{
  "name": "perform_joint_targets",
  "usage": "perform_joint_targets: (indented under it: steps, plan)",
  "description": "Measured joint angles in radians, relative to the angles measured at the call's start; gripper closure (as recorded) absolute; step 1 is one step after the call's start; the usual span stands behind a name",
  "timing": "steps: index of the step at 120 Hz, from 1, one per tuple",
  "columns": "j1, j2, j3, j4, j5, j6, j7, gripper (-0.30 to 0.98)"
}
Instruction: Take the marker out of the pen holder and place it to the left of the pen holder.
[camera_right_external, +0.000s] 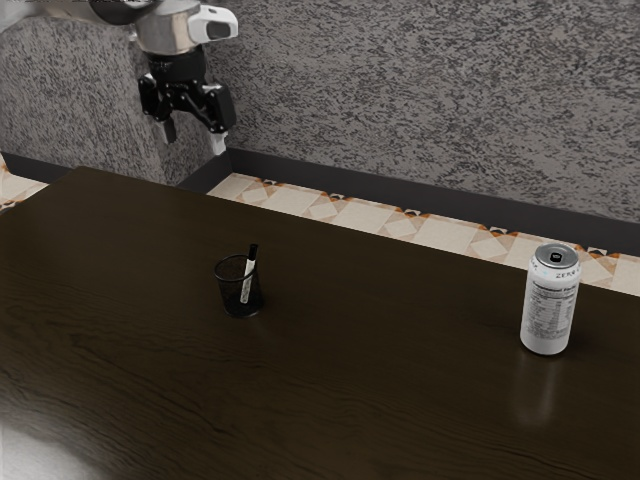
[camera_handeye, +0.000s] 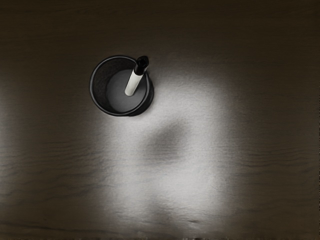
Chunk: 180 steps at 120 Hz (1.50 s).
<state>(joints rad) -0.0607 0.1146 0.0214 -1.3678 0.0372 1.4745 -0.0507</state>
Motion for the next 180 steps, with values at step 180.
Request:
perform_joint_targets:
  steps: [180]
  plan:
    - [0.033, 0.676, -0.015, 0.303, 0.095, 0.181, 0.157, 0.00]
